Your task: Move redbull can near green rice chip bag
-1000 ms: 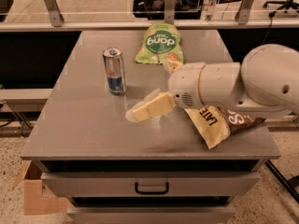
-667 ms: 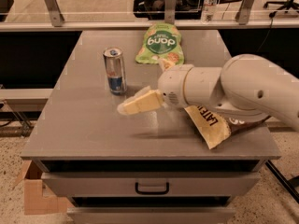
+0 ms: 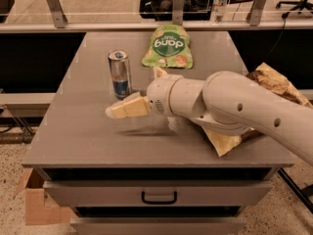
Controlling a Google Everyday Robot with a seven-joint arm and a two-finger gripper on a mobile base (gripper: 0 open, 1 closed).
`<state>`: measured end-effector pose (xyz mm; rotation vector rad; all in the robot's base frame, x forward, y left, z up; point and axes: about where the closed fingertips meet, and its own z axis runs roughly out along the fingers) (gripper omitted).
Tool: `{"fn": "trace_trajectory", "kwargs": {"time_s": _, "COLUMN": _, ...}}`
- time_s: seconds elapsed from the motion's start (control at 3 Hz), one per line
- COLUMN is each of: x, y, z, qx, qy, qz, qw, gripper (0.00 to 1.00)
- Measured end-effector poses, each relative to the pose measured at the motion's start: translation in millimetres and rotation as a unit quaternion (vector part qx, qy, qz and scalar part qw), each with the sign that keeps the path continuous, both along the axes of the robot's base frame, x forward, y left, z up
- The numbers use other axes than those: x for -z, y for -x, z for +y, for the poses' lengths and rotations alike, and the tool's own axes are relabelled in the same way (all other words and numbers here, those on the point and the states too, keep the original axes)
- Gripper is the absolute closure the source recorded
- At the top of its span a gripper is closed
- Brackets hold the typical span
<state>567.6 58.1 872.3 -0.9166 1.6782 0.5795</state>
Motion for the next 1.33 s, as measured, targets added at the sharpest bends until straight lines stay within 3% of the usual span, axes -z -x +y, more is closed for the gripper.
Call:
{"fn": "trace_trajectory", "kwargs": {"time_s": 0.33, "x": 3.8, "y": -11.8, "z": 16.3, "qx": -0.004, "qy": -0.016, "qz": -0.003, "qw": 0.9999, "gripper": 0.00}}
{"fn": "trace_trajectory", "kwargs": {"time_s": 0.67, "x": 2.8, "y": -30.0, "z": 25.6, "qx": -0.009, "qy": -0.027, "qz": -0.015, "qw": 0.9995, "gripper": 0.15}}
{"fn": "trace_trajectory", "kwargs": {"time_s": 1.0, "x": -1.2, "y": -43.7, "z": 36.0, "qx": -0.025, "qy": -0.036, "qz": -0.026, "qw": 0.9987, "gripper": 0.38}}
{"fn": "trace_trajectory", "kwargs": {"time_s": 1.33, "x": -4.2, "y": -50.7, "z": 39.5, "qx": -0.037, "qy": -0.040, "qz": -0.026, "qw": 0.9981, "gripper": 0.69}}
